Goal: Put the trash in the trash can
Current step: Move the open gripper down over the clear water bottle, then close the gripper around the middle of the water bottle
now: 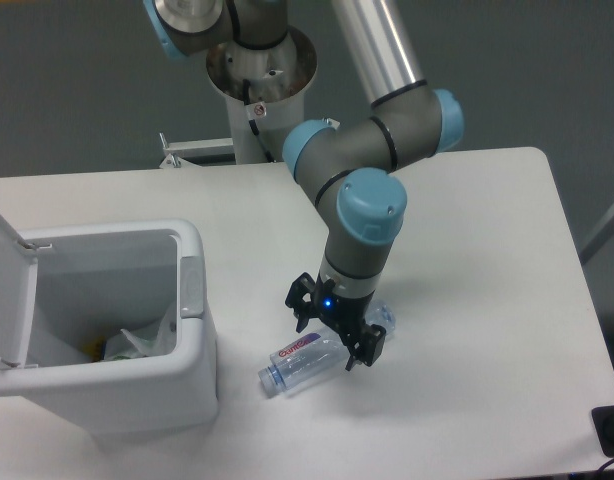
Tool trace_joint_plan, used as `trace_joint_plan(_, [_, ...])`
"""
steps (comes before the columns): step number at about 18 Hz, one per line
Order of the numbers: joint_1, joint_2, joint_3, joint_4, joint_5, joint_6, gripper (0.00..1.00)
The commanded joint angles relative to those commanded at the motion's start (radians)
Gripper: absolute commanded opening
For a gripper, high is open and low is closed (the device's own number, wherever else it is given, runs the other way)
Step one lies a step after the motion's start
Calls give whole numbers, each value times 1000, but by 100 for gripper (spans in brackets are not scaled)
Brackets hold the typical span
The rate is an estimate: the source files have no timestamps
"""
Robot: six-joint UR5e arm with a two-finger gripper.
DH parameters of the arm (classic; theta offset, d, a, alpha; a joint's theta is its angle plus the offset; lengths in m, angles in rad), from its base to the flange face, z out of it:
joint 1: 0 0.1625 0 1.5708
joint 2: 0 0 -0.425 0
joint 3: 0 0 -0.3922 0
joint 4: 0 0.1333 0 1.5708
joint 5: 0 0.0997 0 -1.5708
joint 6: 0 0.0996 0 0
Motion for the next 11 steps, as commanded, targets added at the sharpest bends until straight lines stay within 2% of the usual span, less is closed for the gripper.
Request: trace_joint_plan(11, [-66, -78, 20, 11, 55, 32, 99])
